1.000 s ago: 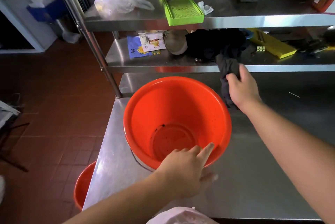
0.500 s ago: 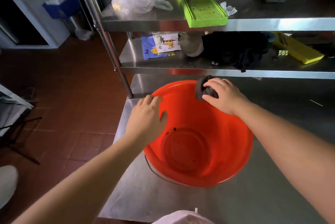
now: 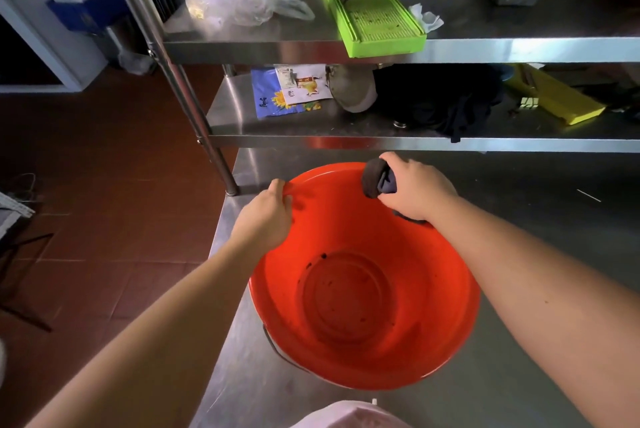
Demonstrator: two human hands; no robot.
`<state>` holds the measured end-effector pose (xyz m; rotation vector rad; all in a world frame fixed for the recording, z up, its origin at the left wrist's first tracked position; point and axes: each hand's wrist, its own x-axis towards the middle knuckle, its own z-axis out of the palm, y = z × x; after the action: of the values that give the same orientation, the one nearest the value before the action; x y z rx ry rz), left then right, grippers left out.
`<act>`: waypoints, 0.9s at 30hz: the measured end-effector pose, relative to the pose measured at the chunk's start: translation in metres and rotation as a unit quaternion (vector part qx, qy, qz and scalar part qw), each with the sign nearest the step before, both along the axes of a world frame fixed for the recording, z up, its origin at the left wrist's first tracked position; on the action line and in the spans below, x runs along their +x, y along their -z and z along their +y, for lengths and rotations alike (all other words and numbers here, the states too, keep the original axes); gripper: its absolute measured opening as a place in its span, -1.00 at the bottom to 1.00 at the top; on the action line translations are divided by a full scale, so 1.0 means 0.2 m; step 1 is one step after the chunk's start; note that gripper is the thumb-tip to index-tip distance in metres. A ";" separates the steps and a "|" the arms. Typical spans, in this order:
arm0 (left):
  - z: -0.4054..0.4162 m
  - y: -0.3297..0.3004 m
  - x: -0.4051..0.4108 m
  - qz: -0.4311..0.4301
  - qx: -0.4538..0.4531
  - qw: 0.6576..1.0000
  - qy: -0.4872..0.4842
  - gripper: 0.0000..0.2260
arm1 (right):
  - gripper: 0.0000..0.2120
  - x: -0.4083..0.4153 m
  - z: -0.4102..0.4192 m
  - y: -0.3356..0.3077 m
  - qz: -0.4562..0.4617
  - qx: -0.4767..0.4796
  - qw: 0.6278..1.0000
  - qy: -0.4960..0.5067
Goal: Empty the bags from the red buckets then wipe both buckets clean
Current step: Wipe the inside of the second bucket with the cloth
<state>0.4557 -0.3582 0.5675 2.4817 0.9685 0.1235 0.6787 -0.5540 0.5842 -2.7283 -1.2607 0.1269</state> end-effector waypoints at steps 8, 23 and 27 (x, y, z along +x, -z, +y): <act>-0.01 0.01 -0.01 -0.017 0.011 1.000 -0.018 -0.78 | -0.32 -0.13 -0.22 0.00 0.048 0.020 0.994 0.099; -0.05 0.03 -0.10 0.032 -0.001 0.998 -0.046 -0.75 | -0.32 -0.36 -0.54 0.07 0.092 0.085 0.953 0.275; -0.04 -0.02 -0.18 0.070 0.058 0.996 0.020 -0.50 | -0.32 -0.18 -0.45 0.04 0.080 0.052 0.977 0.191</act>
<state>0.4191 -0.3660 0.5718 2.6440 0.9935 -0.0068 0.6420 -0.6445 0.5759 -2.7450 -0.6661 0.2257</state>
